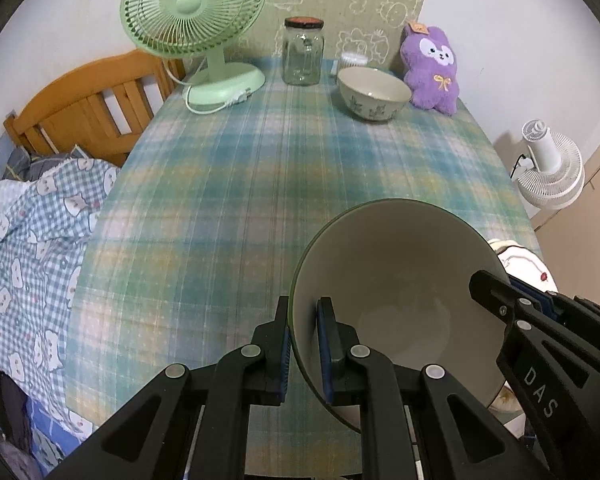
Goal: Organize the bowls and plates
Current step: 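Carry the shallow bowl with both grippers toward the plate stack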
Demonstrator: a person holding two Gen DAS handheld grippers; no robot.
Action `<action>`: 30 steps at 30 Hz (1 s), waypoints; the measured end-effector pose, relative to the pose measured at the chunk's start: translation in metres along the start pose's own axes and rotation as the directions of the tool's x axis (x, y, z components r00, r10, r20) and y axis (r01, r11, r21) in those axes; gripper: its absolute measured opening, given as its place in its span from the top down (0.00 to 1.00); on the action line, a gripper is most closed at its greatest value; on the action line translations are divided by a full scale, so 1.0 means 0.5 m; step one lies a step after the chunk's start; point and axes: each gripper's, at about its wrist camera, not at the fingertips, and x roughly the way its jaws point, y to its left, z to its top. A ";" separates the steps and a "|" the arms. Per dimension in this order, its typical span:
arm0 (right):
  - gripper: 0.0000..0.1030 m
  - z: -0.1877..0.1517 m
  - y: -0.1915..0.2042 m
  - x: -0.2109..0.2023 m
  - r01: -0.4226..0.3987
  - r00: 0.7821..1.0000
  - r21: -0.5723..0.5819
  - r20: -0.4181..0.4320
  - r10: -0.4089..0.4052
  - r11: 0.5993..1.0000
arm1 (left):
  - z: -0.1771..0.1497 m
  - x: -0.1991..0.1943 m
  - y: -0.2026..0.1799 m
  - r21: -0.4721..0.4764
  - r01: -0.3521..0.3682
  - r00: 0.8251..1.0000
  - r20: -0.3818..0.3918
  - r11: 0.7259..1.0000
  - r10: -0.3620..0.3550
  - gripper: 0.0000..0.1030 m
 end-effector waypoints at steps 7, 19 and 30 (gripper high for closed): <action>0.87 -0.013 -0.003 0.024 0.003 1.000 0.016 -0.031 -0.003 1.000 | -0.016 0.023 0.004 -0.004 0.005 0.999 -0.032 1.000 -0.005 0.91; 0.87 -0.029 -0.002 0.061 0.011 0.997 0.040 -0.072 -0.008 0.999 | -0.029 0.057 0.009 -0.007 0.015 0.996 -0.084 1.000 -0.015 0.91; 0.87 -0.025 -0.004 0.067 0.025 0.997 0.034 -0.071 -0.023 0.999 | -0.034 0.069 -0.007 0.053 -0.001 0.997 -0.072 0.999 0.005 0.90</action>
